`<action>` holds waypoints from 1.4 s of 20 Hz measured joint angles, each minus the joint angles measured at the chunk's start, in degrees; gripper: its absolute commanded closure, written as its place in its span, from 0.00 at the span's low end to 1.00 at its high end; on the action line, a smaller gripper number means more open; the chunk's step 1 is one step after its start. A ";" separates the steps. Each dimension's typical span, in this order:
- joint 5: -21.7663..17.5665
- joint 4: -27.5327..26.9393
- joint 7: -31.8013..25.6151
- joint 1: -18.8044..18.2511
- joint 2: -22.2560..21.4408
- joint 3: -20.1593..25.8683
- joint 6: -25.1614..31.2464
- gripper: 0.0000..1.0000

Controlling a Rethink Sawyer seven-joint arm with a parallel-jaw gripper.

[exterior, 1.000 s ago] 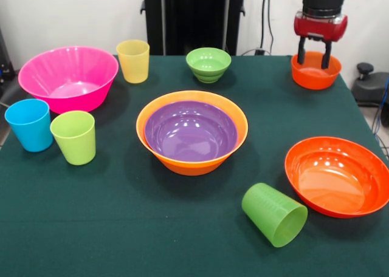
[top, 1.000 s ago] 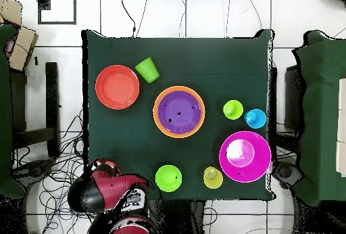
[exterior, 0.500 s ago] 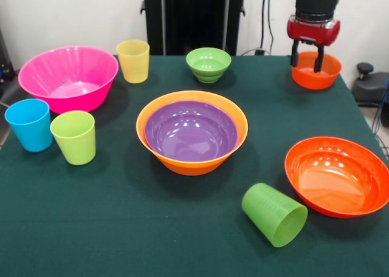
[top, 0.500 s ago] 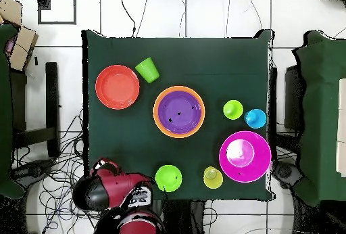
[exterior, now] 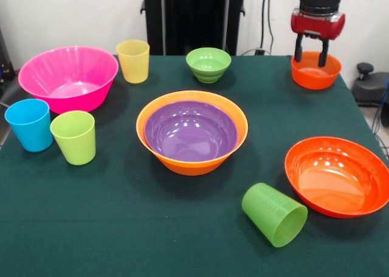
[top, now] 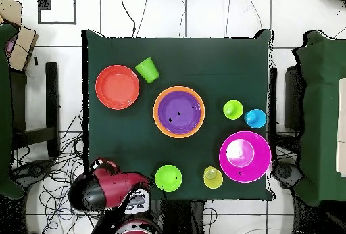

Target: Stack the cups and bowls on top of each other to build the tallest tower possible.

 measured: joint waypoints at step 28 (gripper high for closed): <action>-3.11 5.23 0.00 9.07 2.59 -2.91 -15.10 0.00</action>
